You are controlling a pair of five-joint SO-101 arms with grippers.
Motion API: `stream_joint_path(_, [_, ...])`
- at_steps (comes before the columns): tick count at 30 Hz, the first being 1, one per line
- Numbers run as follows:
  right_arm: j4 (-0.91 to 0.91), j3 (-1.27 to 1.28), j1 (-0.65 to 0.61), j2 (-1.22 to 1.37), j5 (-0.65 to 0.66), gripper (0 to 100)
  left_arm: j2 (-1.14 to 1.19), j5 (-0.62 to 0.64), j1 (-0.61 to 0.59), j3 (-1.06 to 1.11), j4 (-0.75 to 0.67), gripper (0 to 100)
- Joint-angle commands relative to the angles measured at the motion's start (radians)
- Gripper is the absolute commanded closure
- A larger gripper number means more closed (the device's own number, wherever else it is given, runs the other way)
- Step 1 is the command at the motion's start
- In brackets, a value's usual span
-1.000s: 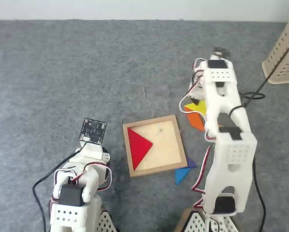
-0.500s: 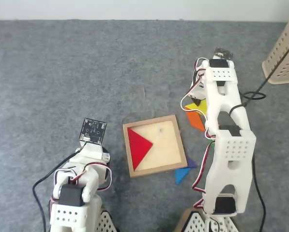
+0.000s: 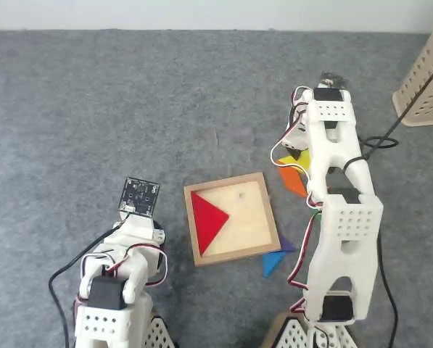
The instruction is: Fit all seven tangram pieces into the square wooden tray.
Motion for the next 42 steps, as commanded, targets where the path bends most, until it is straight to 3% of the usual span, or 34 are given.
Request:
stream_joint_path(1, [0.025, -0.015, -0.019, 0.038, 0.028, 68.8, -0.021, 0.008, -0.006, -0.019, 0.006, 99])
stream_joint_path(9, [0.116, -0.158, 0.016, 0.068, 0.029, 68.8, -0.021, 0.008, -0.006, -0.019, 0.006, 99])
stream_joint_path(16, [0.183, -0.184, 0.010, -0.064, 0.032, 70.4, -0.021, 0.008, -0.006, -0.019, 0.006, 99])
stream_joint_path(22, [0.093, -0.184, -0.025, -0.127, 0.095, 71.9, -0.021, 0.008, -0.006, -0.019, 0.006, 99])
stream_joint_path(29, [0.008, -0.184, -0.022, 0.044, 0.097, 72.0, -0.021, 0.008, -0.006, -0.019, 0.006, 99])
stream_joint_path(38, [0.228, -0.184, -0.018, 0.107, 0.098, 71.7, -0.021, 0.008, -0.006, -0.019, 0.006, 99])
stream_joint_path(42, [0.300, -0.186, 0.004, 0.091, 0.276, 71.9, -0.021, 0.008, -0.006, -0.019, 0.006, 99])
